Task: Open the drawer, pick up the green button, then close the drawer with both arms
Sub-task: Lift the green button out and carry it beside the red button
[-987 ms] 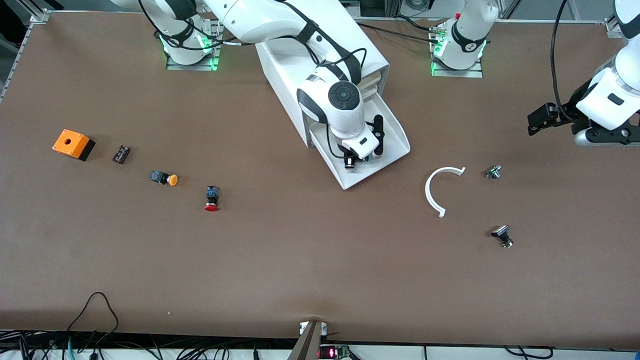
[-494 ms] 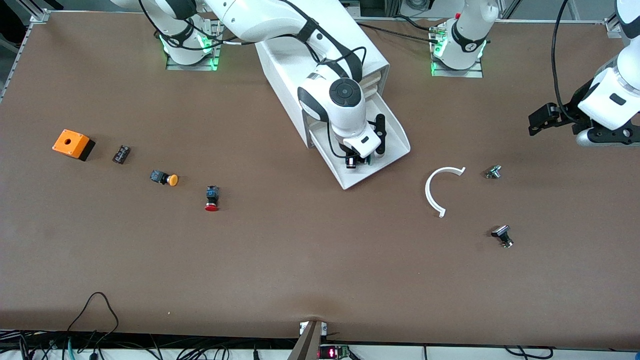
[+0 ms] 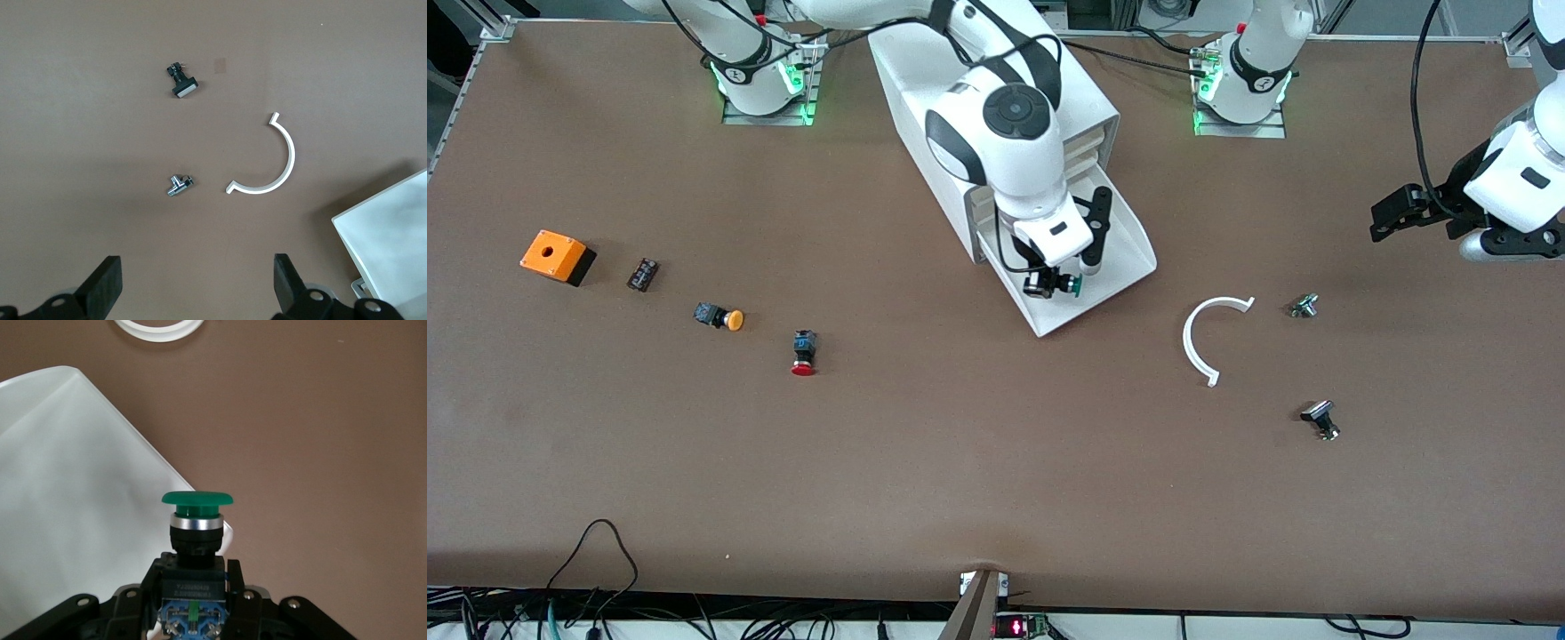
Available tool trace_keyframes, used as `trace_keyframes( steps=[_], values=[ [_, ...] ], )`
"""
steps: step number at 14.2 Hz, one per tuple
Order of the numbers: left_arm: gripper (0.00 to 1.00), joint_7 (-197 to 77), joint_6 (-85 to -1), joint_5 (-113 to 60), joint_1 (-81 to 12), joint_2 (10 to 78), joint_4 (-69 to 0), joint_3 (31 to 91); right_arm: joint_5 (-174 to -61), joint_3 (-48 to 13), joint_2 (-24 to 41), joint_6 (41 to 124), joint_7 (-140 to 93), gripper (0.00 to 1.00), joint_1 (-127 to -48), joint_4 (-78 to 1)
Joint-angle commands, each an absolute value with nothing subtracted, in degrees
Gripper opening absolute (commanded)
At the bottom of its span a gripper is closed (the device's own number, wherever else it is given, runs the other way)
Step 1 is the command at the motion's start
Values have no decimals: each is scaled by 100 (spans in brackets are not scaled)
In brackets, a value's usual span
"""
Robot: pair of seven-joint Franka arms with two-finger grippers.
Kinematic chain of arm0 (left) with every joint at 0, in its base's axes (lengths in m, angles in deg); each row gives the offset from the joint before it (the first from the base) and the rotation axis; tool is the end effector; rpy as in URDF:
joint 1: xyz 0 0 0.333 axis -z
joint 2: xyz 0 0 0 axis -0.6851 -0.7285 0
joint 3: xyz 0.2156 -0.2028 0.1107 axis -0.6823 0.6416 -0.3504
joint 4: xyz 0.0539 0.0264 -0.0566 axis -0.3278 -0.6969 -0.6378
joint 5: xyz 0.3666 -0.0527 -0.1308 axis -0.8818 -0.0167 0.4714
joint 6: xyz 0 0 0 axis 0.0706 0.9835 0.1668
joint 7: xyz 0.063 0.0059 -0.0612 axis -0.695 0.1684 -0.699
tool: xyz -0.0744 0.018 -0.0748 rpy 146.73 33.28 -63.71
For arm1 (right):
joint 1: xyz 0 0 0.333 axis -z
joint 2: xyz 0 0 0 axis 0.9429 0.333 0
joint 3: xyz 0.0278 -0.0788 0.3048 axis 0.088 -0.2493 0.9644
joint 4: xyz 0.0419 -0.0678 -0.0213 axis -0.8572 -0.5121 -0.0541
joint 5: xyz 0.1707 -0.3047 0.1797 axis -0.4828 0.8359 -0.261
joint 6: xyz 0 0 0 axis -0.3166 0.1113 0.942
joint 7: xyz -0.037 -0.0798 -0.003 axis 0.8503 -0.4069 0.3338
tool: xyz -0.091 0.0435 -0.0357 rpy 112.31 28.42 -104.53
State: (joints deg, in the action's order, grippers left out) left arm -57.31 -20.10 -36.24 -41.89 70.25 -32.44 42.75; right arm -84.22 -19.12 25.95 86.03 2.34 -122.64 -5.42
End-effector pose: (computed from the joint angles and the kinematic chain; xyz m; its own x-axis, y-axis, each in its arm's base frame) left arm 0.5521 -0.0099 0.5777 0.9978 0.0472 -0.0455 0.0465 -0.9988 -0.0172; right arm 0.5234 0.5665 0.4034 0.2212 0.9585 0.1799 0.9599 -0.2465 0.1334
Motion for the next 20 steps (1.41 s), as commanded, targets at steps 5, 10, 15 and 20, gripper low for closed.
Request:
trace_keyframes(
  steps=[5,10,15,20],
  values=[
    [100,-5584,-1936,-3498,-4228,6931,-3082,4266,-8393,-2393,2018,8521,85,22,-11671,-1355],
    [100,-5610,-1910,-3498,-4263,6940,-3082,4266,-8393,-2420,1991,8556,-405,22,-10678,-1822],
    [100,-5584,-1919,-3498,-4263,6931,-3073,4266,-8420,-2045,2193,8687,-513,22,-9388,-2303],
    [100,-5619,-1735,-3595,-4227,6642,-2792,4310,-8349,-1577,2395,9197,188,22,-8629,-2938]
  ],
)
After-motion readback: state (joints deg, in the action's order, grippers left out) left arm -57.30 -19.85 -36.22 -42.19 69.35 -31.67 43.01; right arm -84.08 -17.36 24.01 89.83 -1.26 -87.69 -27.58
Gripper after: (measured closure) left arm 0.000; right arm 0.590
